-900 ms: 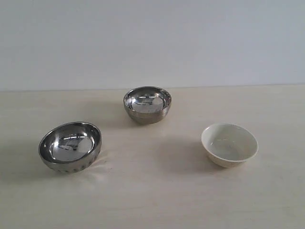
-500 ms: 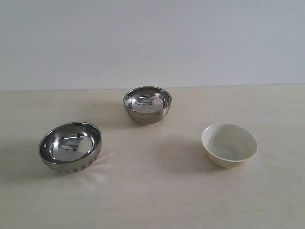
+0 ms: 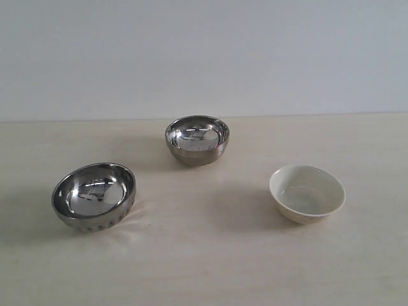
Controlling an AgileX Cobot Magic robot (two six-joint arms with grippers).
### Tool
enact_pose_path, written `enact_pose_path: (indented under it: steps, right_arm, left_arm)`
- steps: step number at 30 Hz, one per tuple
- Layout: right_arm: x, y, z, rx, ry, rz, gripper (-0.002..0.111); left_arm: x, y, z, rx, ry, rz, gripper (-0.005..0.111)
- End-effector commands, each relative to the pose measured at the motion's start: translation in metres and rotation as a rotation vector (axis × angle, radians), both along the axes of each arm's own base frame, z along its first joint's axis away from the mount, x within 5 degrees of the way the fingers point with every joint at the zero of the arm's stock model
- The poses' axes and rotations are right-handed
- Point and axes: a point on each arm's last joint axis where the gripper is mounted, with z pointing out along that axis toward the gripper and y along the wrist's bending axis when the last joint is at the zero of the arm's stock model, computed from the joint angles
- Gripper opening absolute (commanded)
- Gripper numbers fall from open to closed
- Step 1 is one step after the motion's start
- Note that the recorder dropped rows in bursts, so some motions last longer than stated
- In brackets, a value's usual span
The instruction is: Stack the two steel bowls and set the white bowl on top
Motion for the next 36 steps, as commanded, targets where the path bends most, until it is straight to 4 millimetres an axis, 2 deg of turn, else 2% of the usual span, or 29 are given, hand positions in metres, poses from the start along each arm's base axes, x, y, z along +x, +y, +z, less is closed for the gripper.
enact_pose_path:
  steps: [1,7,9,12,15,19,24,26,30,33,36]
  right_arm:
    - [0.001,-0.002,0.005,0.018,-0.053,-0.025,0.000]
    - [0.002,-0.004,0.009,0.018,-0.104,-0.044,0.000]
    - [0.003,-0.005,0.014,-0.097,-0.194,-0.039,0.000]
    - [0.004,-0.007,0.021,-0.089,-0.269,-0.061,0.000]
    - [0.000,-0.010,0.050,-0.143,-0.408,-0.087,0.000]
    - [0.005,-0.009,0.084,-0.226,-0.440,-0.083,0.000]
    - [0.039,-0.001,0.111,-0.330,-0.335,-0.053,0.000]
    - [0.057,0.003,0.120,-0.379,-0.292,-0.037,0.000]
    - [0.107,0.017,0.128,-0.488,-0.157,0.037,0.000]
    - [0.144,0.036,0.130,-0.566,-0.107,0.130,0.000]
    - [0.178,0.064,0.131,-0.628,-0.093,0.237,0.000]
  left_arm:
    - [0.000,0.000,0.000,-0.016,-0.008,0.003,0.004]
    - [0.000,0.000,0.000,-0.016,-0.008,0.003,0.004]
    - [0.000,0.000,0.000,-0.016,-0.008,0.003,0.004]
    - [0.000,0.000,0.000,-0.016,-0.008,0.003,0.004]
    - [0.000,0.000,0.000,-0.016,-0.008,0.003,0.004]
    - [0.000,0.000,0.000,-0.016,-0.008,0.003,0.004]
    - [0.000,0.000,0.000,-0.016,-0.008,0.003,0.004]
    - [0.000,0.000,0.000,-0.016,-0.008,0.003,0.004]
    - [0.000,0.000,0.000,-0.016,-0.008,0.003,0.004]
    - [0.000,0.000,0.000,-0.016,-0.008,0.003,0.004]
    - [0.000,0.000,0.000,-0.016,-0.008,0.003,0.004]
